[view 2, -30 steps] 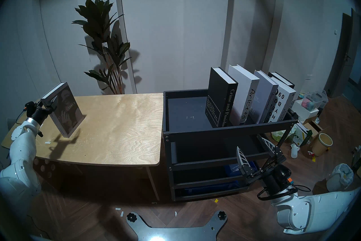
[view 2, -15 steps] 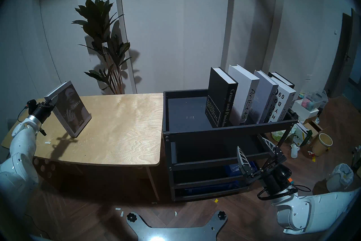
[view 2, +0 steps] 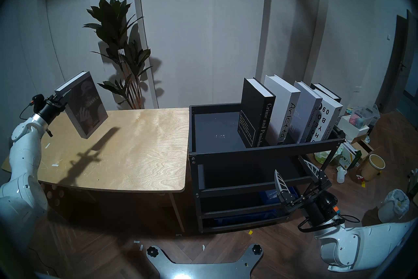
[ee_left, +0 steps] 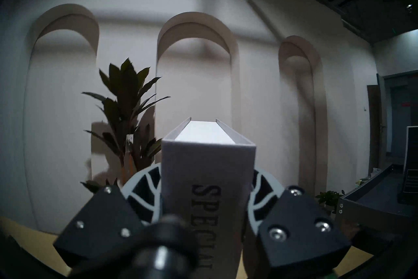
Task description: Move the books from the display table onto the shelf, standing them upright with spines facing out and tallest at one end
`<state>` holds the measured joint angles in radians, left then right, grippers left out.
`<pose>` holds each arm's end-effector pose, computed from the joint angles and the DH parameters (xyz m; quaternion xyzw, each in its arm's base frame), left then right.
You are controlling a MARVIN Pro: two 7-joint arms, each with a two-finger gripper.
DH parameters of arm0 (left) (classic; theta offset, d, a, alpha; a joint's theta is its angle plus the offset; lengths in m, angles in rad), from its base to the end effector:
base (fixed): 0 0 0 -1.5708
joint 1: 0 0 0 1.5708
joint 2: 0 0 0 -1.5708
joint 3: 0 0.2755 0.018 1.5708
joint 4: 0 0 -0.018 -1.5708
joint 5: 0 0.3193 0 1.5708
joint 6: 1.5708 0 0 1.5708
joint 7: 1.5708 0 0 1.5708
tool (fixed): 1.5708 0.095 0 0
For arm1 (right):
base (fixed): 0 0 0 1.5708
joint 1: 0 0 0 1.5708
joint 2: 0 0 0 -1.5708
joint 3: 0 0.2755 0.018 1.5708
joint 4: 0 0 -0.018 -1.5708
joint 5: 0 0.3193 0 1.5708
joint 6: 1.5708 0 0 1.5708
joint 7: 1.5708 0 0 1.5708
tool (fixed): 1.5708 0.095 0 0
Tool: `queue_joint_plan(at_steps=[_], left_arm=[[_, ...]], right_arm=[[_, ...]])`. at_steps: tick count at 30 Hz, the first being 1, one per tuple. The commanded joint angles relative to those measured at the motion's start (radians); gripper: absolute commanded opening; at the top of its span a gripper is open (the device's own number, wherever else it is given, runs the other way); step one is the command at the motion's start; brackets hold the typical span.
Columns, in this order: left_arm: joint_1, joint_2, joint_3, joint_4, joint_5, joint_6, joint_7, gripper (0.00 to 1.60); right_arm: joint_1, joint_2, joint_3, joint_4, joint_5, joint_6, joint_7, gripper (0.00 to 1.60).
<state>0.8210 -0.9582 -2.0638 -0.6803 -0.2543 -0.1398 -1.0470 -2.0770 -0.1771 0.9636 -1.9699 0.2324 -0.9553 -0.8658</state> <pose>0.4805 0.3616 -0.1315 0.5985 -0.0996 0.7896 0.0914 0.2138 -0.1003 -0.2858 -0.5883 -0.1661 -0.7881 0.0729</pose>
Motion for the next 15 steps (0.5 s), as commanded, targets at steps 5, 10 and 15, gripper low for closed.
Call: queue_joint_plan(at_steps=[5, 10, 15], left_arm=[[-0.025, -0.073, 0.043, -0.166, 0.014, 0.010, 0.054, 0.00], [-0.008, -0.090, 0.051, -0.207, 0.035, 0.020, 0.119, 0.00], [0.020, -0.111, 0.055, -0.247, 0.065, 0.051, 0.193, 0.00]], right_arm=[[0.004, -0.001, 0.009, -0.001, 0.002, -0.005, -0.006, 1.60], [0.004, -0.002, 0.009, -0.001, 0.001, -0.005, -0.005, 1.60], [0.005, -0.003, 0.009, 0.000, 0.001, -0.005, -0.005, 1.60]])
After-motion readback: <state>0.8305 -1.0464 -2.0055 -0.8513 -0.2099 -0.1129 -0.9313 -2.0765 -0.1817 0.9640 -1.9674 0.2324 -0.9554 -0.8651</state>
